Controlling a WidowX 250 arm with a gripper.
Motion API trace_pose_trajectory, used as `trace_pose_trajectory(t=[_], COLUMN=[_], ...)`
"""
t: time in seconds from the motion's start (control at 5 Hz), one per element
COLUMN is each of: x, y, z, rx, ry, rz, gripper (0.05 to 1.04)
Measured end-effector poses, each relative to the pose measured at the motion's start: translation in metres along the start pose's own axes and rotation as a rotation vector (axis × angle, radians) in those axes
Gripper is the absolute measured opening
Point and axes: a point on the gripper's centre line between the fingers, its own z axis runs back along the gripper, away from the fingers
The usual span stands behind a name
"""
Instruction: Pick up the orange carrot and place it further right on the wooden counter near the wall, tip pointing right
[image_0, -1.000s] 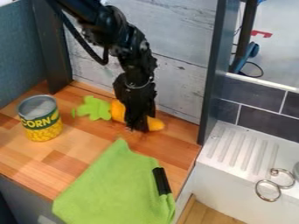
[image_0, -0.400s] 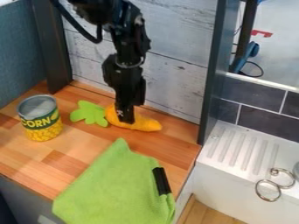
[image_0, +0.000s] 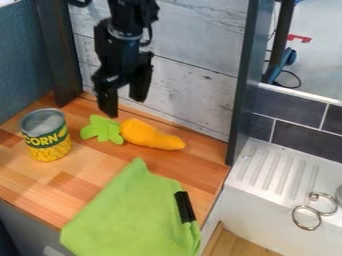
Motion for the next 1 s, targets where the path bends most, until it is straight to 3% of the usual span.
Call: trace_pose_trajectory(t=[0.2, 0.4, 0.6, 0.8, 1.0], x=[-0.015, -0.045, -0.056, -0.055, -0.057], y=[0.047, 0.081, 0.098, 0.106, 0.108], z=[0.014, 0.022, 0.029, 0.034, 0.043], rx=[-0.005, 0.045, -0.047, -0.089, -0.103], ry=[0.004, -0.016, 0.044, 0.17, 0.203], rz=[-0.269, -0.541, -0.807, -1.053, -1.27], gripper=[1.0, 1.0, 1.0, 1.001, 1.0])
